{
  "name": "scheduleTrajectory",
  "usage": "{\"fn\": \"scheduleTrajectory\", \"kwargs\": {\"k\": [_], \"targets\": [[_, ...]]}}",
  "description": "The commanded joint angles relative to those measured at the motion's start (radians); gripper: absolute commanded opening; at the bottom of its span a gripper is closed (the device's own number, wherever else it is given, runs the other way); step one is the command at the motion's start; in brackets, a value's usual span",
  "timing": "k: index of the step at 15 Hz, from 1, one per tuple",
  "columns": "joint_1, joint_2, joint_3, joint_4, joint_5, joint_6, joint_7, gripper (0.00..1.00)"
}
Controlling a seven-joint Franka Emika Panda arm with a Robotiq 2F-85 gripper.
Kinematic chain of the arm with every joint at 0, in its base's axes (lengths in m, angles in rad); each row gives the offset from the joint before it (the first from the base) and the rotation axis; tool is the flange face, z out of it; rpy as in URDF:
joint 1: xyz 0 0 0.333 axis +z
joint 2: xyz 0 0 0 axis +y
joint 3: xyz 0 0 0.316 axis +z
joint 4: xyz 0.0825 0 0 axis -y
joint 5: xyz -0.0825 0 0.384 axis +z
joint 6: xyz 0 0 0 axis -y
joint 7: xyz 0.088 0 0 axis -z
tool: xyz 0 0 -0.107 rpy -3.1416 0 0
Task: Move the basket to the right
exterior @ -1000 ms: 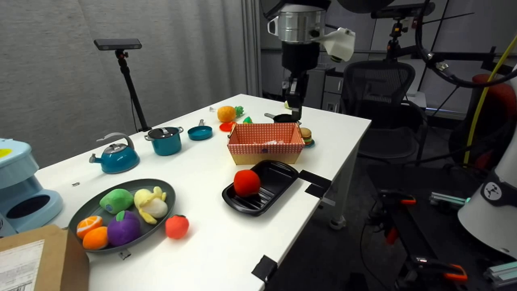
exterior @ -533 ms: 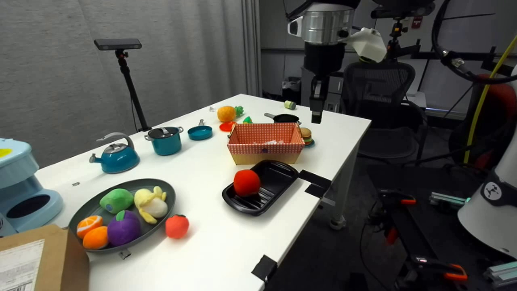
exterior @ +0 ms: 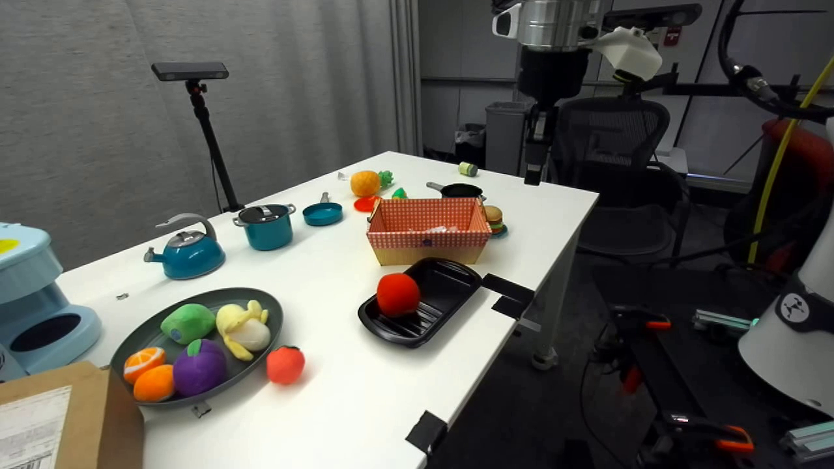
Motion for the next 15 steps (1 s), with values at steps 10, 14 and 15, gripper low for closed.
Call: {"fn": "scheduleTrajectory", "kwargs": {"k": [10,14,15], "targets": [[-0.02,-0.108,0.019,-0.039,0.027,-0.108,-0.016,0.85],[-0.02,-0.113,0.019,-0.039,0.028,-0.119,-0.015,1.0],[-0.021,-0.113,0.02,-0.039,0.026,-0.122,-0.015,1.0]]}}
